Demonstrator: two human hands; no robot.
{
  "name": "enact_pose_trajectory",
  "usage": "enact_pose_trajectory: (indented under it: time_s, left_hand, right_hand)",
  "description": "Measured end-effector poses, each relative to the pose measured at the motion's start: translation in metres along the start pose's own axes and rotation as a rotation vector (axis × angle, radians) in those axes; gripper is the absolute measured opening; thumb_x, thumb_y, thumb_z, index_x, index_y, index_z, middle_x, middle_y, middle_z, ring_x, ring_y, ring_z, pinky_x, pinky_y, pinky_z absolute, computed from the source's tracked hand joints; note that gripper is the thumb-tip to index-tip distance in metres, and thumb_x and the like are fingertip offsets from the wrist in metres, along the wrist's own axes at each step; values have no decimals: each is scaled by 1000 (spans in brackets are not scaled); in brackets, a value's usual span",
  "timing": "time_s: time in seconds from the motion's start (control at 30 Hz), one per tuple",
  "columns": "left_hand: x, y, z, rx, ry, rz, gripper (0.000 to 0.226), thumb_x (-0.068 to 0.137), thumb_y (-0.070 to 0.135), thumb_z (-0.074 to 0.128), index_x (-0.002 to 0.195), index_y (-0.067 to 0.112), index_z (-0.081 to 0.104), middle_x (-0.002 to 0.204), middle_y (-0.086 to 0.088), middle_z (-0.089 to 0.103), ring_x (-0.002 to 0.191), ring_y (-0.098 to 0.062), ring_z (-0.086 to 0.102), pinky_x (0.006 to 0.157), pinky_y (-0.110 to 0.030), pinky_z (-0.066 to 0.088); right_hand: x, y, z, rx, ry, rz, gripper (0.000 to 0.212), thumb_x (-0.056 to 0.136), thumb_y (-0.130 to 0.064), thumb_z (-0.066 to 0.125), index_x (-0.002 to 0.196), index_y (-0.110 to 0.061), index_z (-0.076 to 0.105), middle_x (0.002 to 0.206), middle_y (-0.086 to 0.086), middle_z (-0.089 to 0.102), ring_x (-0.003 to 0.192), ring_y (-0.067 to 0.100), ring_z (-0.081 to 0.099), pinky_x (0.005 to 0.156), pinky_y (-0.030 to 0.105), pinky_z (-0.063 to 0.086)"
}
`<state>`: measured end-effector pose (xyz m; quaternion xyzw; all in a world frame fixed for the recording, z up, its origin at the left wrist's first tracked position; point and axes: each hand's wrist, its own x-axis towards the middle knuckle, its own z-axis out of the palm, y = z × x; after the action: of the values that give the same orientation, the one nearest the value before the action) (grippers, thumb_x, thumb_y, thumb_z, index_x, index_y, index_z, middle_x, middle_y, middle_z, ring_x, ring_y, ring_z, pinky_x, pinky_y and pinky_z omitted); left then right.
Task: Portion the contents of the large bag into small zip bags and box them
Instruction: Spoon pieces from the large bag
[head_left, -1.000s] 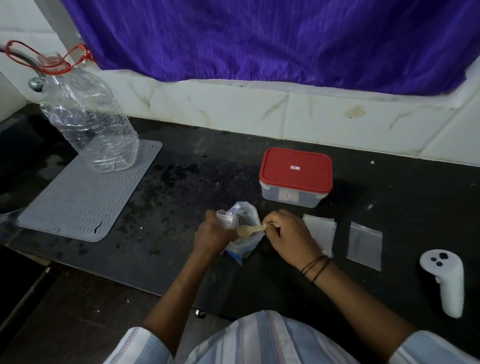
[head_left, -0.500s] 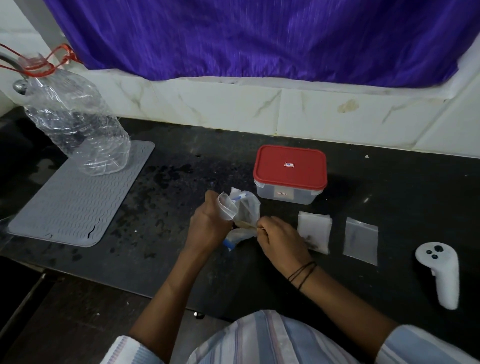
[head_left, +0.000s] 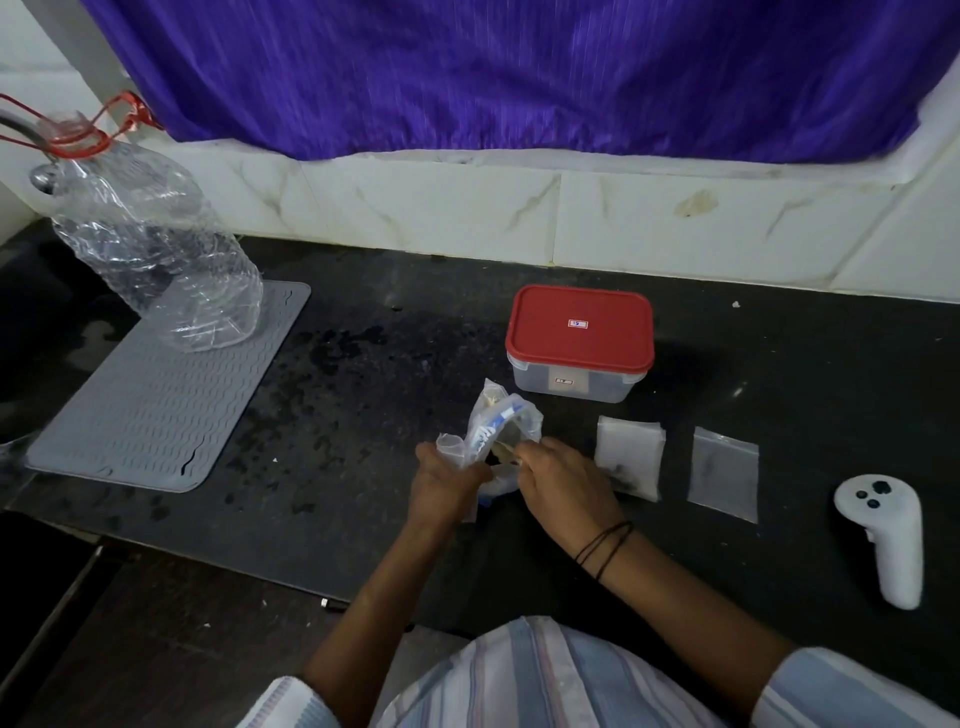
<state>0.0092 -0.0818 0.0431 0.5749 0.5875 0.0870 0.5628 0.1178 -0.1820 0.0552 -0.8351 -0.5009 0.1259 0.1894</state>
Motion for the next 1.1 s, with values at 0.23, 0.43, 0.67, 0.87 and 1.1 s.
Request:
enact_pose_trajectory:
  time_s: [0.23,0.43,0.67,0.87,1.1]
  left_hand:
    - [10,3,3,-228,61,82,48,84,4,67,119,20,37,111,-15,59,94,-29,66,53,-29,49]
    - [16,6,3,-203,16,138,51,82,3,68,117,23,37,111,-14,60,97,-31,68,60,-34,55]
    - [20,5,1,-38,27,186,50,80,9,72,116,22,40,110,-10,59,93,-29,67,55,-31,52]
    - [18,6,-2,122,67,249,50,80,17,75,112,22,37,100,1,54,88,-19,64,65,-39,59]
    - [11,-1,-19,80,145,483,55,62,49,82,97,43,40,105,-2,60,83,-22,68,61,-42,61]
  right_hand:
    - [3,11,-7,217,-83,154,17,98,-21,49,106,-21,64,94,-3,64,81,7,60,72,23,52]
    - [-1,22,-2,530,-85,255,22,100,-18,46,111,-21,65,82,-5,63,66,5,59,60,18,48]
    - [-8,28,8,859,-60,388,24,102,-16,42,104,-22,65,71,3,62,51,8,54,50,18,45]
    - [-14,28,10,899,157,390,22,100,-13,45,102,-17,67,63,3,58,48,7,51,48,21,46]
    - [-24,38,2,912,274,382,25,97,-7,48,91,-17,70,54,2,55,45,10,49,45,26,44]
